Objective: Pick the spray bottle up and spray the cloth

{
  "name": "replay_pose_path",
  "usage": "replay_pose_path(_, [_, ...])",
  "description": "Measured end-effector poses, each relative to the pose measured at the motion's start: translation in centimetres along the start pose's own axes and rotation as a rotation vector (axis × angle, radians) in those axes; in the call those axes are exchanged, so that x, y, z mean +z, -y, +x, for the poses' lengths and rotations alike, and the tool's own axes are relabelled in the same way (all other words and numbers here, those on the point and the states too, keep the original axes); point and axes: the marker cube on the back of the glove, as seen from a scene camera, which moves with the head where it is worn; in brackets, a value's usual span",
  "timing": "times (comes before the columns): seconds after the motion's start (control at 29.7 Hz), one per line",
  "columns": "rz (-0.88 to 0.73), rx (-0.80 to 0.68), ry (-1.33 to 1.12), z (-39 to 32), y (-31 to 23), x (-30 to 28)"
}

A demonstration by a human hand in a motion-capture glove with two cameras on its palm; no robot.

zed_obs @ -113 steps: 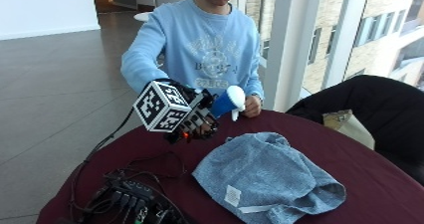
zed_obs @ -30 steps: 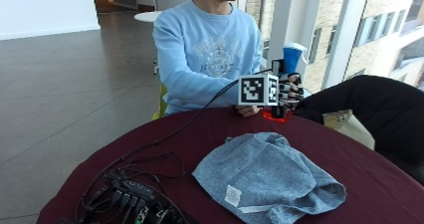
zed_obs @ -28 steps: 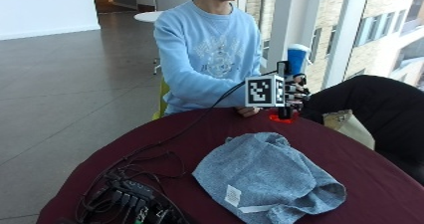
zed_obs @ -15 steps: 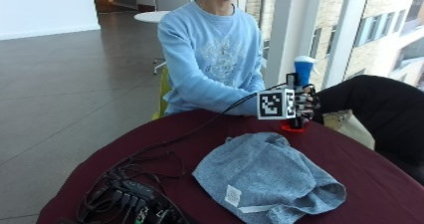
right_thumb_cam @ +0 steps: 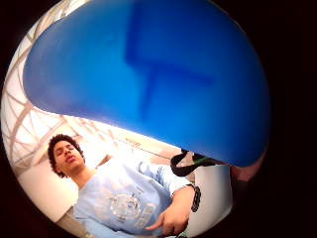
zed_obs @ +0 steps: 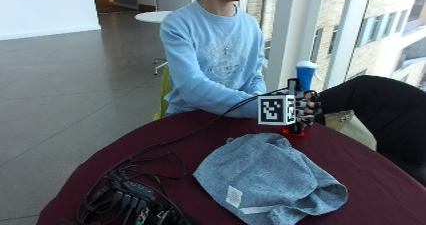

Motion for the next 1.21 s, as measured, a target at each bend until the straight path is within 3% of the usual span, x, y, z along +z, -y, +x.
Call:
replay_pose_path(0.27, [-0.01,0.035,-0.06,-1.8,-3.1,-4.0])
replay_pose_path(0.74, [0.076,0.203,-0.494,-4.0,-19.7,-17.1])
replay_pose_path(1.01, [0.13,0.292,-0.775,-4.0,-28.9,-21.4])
replay_pose_path(1.21, [0.108,0.319,-0.896,-3.5,-32.1,-22.9])
